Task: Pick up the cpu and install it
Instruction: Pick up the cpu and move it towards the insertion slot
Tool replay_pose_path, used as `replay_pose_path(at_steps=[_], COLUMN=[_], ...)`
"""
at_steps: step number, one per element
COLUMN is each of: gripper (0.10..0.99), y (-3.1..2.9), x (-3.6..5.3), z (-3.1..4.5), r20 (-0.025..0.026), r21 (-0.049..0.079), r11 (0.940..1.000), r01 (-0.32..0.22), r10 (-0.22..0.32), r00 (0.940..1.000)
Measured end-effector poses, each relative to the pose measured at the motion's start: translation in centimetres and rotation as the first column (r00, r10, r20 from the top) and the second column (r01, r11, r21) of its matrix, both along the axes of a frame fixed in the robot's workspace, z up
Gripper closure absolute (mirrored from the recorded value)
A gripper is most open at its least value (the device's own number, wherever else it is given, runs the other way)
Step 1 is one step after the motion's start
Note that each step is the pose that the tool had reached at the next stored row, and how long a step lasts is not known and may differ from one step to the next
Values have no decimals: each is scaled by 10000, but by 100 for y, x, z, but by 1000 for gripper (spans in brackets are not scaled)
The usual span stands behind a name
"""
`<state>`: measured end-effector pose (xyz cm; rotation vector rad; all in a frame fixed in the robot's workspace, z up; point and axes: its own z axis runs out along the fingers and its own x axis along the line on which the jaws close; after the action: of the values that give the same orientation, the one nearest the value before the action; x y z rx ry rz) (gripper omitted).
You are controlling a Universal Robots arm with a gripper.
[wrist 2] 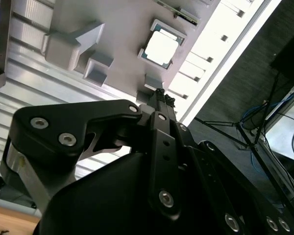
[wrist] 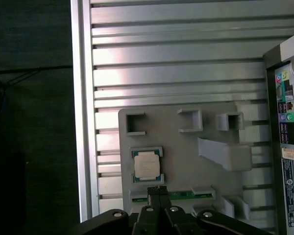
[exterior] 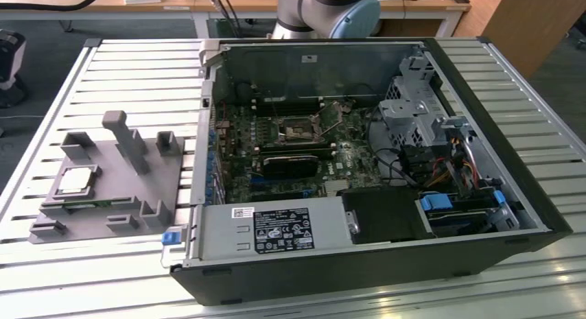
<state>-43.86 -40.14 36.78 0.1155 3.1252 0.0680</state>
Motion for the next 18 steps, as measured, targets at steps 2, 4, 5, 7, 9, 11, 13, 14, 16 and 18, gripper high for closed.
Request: replay_pose_path(at_steps=[2, 4, 5, 7, 9, 11, 13, 14, 16, 18], gripper=[980, 980, 980, 980, 980, 980, 980, 980, 973, 918], y=[0, -1, -1, -2, -2, -2, -2, -2, -2, -3], x=[-1, -5, -6, -12, -24, -31, -39, -42, -45, -46], z=[-12, -25, -34, -49, -58, -70, -83, -91, -113, -138], r20=[-1, -1, 0, -1, 10, 27, 35, 36, 37, 37], r21=[-1, 0, 0, 0, -2, 0, 0, -1, 0, 0], r11=[10000, 10000, 10000, 10000, 10000, 10000, 10000, 10000, 10000, 10000], r01=[-1, -2, -2, -1, 1, -1, -1, -1, -1, -1], r10=[1, 2, 2, 1, -1, 1, 1, 1, 1, 1], r00=[10000, 10000, 10000, 10000, 10000, 10000, 10000, 10000, 10000, 10000])
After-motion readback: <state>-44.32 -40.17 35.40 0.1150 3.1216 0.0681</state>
